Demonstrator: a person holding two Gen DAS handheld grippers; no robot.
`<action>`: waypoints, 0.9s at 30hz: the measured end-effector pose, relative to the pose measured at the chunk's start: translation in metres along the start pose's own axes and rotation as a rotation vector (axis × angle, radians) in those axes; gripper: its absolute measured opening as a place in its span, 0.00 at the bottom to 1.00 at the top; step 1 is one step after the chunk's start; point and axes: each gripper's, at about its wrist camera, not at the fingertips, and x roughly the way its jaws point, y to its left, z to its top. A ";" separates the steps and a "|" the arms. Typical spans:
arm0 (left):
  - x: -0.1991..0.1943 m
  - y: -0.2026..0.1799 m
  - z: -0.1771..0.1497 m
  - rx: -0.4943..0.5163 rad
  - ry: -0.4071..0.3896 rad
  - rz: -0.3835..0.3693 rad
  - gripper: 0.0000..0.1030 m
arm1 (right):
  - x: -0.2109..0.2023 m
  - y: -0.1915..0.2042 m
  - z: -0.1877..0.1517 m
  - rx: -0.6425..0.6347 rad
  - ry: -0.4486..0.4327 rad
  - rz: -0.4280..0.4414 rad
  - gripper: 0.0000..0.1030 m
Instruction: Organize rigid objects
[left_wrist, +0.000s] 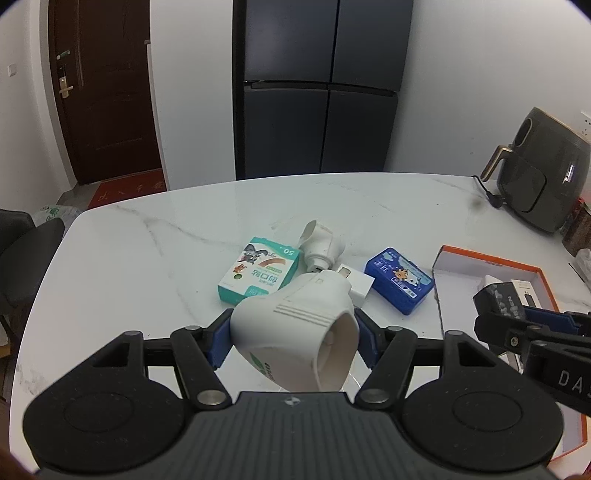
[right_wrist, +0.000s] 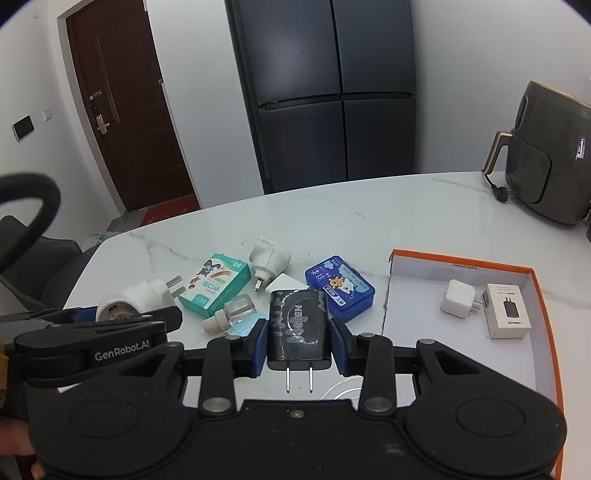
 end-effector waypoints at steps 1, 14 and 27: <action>0.000 -0.001 0.000 0.003 -0.001 -0.001 0.64 | -0.001 0.000 0.000 0.001 -0.003 -0.003 0.43; -0.002 -0.011 -0.001 0.031 0.003 -0.008 0.64 | -0.008 -0.008 -0.001 0.031 -0.014 -0.017 0.43; 0.001 -0.027 -0.003 0.054 0.012 -0.028 0.64 | -0.011 -0.024 -0.003 0.060 -0.015 -0.033 0.43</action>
